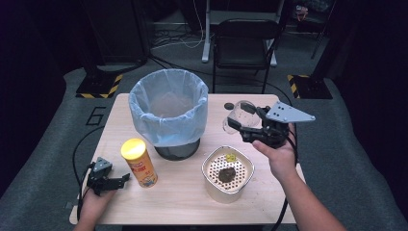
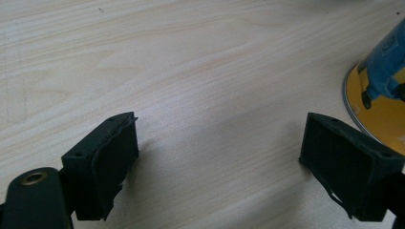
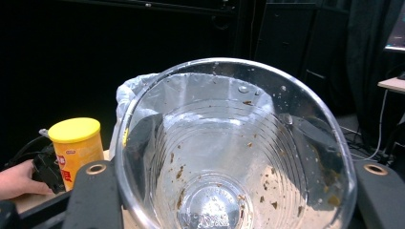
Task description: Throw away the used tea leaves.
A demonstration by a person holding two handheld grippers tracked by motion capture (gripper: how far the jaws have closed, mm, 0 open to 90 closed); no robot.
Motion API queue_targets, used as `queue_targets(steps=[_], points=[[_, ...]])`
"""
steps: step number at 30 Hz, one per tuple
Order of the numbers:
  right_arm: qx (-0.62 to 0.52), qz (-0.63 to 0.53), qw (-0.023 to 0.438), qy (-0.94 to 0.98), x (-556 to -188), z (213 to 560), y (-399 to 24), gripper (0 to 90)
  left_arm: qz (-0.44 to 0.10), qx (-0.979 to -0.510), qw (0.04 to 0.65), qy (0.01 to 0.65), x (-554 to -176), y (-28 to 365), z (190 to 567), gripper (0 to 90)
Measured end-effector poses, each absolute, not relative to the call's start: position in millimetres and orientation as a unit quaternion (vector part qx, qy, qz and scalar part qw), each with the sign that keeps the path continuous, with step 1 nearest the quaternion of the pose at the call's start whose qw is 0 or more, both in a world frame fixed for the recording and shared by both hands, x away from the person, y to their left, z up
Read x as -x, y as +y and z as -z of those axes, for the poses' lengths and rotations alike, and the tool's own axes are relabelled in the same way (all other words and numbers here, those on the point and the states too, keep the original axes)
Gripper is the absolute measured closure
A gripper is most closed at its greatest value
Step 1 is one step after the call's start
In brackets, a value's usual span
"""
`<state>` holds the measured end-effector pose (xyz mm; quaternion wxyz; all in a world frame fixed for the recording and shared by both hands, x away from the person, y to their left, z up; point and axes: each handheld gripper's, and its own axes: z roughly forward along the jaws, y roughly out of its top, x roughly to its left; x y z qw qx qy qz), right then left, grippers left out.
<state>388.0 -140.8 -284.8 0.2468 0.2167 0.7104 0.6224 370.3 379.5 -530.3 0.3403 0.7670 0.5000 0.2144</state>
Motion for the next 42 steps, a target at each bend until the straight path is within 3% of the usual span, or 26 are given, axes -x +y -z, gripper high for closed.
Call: queue_targets(steps=[14,26,37,39,42], points=[[-0.197,-0.61,0.247,0.726,-439,233,-56,32.8,-0.22,-0.761,0.351,0.5,-369,378,532,14.9],[-0.203,-0.594,0.239,0.74,-476,229,9,31.9,-0.214,-0.76,0.351,0.503,-369,380,530,15.5],[-0.238,-0.582,0.22,0.745,-495,236,27,30.3,-0.203,-0.76,0.35,0.509,-370,382,528,15.4],[-0.241,-0.579,0.208,0.751,-501,241,32,26.6,-0.201,-0.759,0.352,0.509,-370,382,528,15.1],[-0.248,-0.566,0.193,0.762,-510,251,42,12.9,-0.199,-0.759,0.352,0.511,-370,382,528,14.1]])
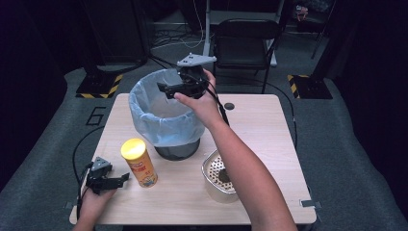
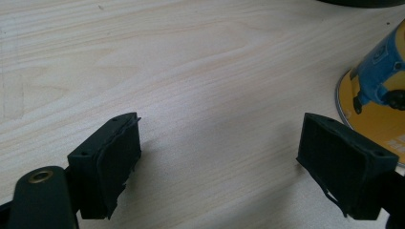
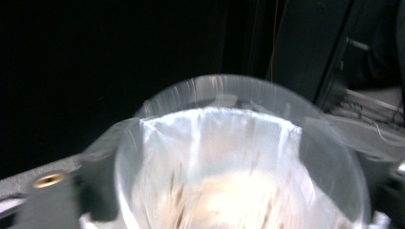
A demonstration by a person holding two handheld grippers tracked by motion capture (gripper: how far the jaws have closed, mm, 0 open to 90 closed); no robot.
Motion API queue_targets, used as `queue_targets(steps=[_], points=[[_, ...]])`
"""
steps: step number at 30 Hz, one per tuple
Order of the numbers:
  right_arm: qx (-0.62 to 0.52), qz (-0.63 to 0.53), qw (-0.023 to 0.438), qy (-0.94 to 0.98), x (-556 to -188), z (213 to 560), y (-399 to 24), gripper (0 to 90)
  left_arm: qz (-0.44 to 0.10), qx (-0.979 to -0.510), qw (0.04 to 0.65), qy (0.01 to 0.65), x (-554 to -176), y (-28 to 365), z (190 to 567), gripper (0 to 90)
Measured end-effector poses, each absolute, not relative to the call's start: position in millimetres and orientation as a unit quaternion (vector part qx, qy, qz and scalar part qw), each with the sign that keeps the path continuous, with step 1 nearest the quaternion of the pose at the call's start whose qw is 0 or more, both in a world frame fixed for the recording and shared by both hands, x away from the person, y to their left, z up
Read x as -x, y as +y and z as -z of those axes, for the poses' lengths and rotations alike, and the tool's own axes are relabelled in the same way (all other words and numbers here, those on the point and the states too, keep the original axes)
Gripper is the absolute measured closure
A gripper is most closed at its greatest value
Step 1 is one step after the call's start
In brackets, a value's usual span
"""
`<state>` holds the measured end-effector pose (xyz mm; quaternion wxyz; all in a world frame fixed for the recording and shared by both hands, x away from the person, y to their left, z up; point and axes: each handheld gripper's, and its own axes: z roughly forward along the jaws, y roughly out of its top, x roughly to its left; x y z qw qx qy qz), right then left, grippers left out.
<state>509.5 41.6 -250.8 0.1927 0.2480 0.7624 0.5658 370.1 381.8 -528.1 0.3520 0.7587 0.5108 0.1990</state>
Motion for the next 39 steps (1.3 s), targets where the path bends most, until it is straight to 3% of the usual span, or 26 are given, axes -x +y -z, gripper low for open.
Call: queue_targets(steps=[17,20,36,39], points=[[-0.225,-0.572,0.221,0.757,-479,241,10,14.1,-0.19,-0.754,0.368,0.509,-365,382,521,13.1],[-0.237,-0.564,0.22,0.759,-474,245,5,14.9,-0.192,-0.745,0.373,0.519,-365,380,520,9.2],[-0.247,-0.572,0.218,0.751,-455,263,-47,17.3,-0.208,-0.749,0.371,0.508,-363,385,484,5.8],[-0.251,-0.57,0.238,0.745,-447,264,-60,22.0,-0.197,-0.738,0.395,0.511,-357,393,469,5.8]])
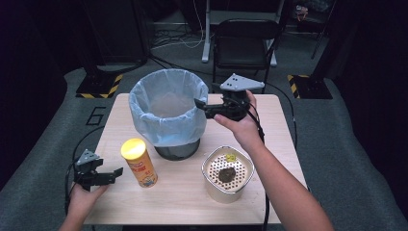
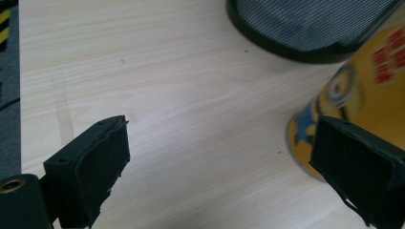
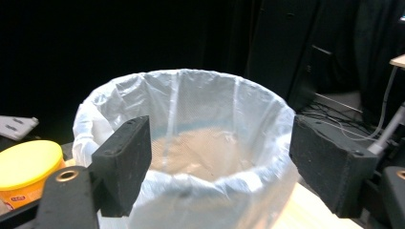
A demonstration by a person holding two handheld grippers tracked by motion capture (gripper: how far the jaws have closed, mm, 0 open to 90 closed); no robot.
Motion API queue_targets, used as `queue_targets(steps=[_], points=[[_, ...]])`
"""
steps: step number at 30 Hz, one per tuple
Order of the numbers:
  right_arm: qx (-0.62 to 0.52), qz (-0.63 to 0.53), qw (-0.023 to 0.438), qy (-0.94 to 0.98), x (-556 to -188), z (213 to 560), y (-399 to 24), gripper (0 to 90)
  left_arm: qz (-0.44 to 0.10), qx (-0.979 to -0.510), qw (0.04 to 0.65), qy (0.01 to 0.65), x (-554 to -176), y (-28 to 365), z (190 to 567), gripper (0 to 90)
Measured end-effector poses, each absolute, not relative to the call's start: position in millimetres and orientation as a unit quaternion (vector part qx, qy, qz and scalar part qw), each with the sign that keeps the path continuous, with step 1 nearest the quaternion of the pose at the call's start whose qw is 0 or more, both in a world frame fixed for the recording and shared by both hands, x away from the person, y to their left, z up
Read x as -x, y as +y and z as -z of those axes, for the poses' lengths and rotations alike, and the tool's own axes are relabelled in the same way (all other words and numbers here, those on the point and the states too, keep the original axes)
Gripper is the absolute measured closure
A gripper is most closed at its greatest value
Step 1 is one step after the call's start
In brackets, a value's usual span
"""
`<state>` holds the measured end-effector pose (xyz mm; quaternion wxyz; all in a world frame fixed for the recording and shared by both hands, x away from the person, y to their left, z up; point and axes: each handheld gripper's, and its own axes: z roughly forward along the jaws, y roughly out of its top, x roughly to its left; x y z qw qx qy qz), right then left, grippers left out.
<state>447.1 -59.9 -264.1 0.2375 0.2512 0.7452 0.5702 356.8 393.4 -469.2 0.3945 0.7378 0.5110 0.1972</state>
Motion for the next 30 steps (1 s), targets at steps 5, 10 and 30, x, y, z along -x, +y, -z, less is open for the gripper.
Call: queue_targets(steps=[5,10,30], points=[[-0.248,-0.571,0.244,0.744,-442,264,-67,21.9,-0.197,-0.723,0.425,0.508,-346,397,461,5.8],[-0.248,-0.562,0.244,0.75,-433,269,-77,23.4,-0.18,-0.734,0.441,0.484,-330,392,453,5.8],[-0.277,-0.548,0.247,0.749,-422,297,-121,22.3,-0.156,-0.772,0.463,0.408,-324,339,444,5.9]])
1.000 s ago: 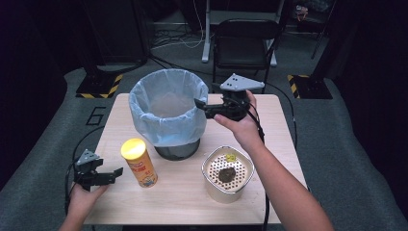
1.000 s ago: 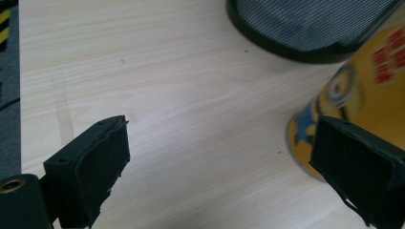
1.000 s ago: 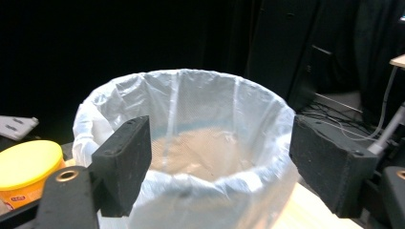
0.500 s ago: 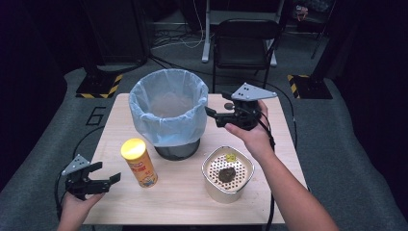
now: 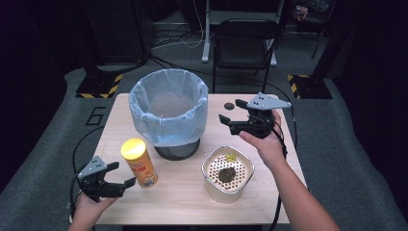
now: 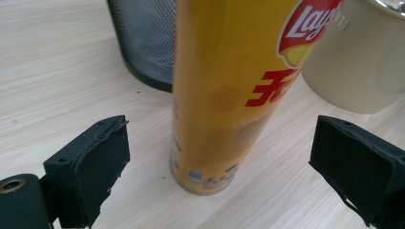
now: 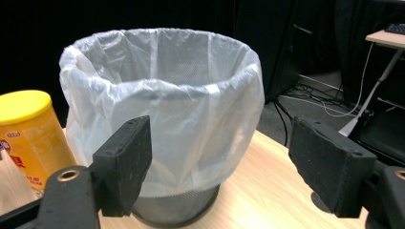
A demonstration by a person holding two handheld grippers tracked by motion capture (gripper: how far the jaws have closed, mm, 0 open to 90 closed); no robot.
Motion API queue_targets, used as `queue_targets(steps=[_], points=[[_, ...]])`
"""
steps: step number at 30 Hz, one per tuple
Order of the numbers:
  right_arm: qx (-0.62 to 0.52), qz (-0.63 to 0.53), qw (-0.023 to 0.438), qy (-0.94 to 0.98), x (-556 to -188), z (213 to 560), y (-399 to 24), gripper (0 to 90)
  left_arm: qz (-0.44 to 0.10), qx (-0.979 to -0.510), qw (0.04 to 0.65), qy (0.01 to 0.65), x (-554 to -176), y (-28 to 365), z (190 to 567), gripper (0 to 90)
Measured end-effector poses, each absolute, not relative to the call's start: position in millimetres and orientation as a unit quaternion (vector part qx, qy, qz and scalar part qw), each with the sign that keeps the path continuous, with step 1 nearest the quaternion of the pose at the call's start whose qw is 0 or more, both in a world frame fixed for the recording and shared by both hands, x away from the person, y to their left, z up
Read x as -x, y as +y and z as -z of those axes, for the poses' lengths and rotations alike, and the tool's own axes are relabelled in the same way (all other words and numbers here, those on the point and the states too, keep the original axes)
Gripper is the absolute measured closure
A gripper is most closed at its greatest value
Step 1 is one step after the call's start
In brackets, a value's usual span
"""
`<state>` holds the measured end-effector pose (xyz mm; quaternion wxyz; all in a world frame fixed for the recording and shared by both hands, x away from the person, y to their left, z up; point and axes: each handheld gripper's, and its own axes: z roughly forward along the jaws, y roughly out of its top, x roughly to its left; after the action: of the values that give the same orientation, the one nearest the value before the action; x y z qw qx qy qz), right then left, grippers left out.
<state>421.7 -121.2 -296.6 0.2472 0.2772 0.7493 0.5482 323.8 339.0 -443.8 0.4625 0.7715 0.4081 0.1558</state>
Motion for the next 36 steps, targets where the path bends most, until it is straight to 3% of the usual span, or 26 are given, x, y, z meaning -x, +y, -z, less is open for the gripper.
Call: queue_targets(steps=[15,20,23,36], points=[[-0.292,-0.545,0.256,0.743,-410,312,-151,22.3,-0.155,-0.779,0.46,0.397,-347,314,463,7.8],[-0.298,-0.542,0.257,0.743,-409,321,-160,22.3,-0.16,-0.773,0.467,0.399,-350,312,468,12.3],[-0.298,-0.543,0.257,0.742,-407,326,-164,22.3,-0.167,-0.78,0.458,0.393,-350,314,471,21.7],[-0.316,-0.546,0.244,0.736,-401,347,-168,22.4,-0.185,-0.794,0.445,0.371,-344,311,468,23.8]])
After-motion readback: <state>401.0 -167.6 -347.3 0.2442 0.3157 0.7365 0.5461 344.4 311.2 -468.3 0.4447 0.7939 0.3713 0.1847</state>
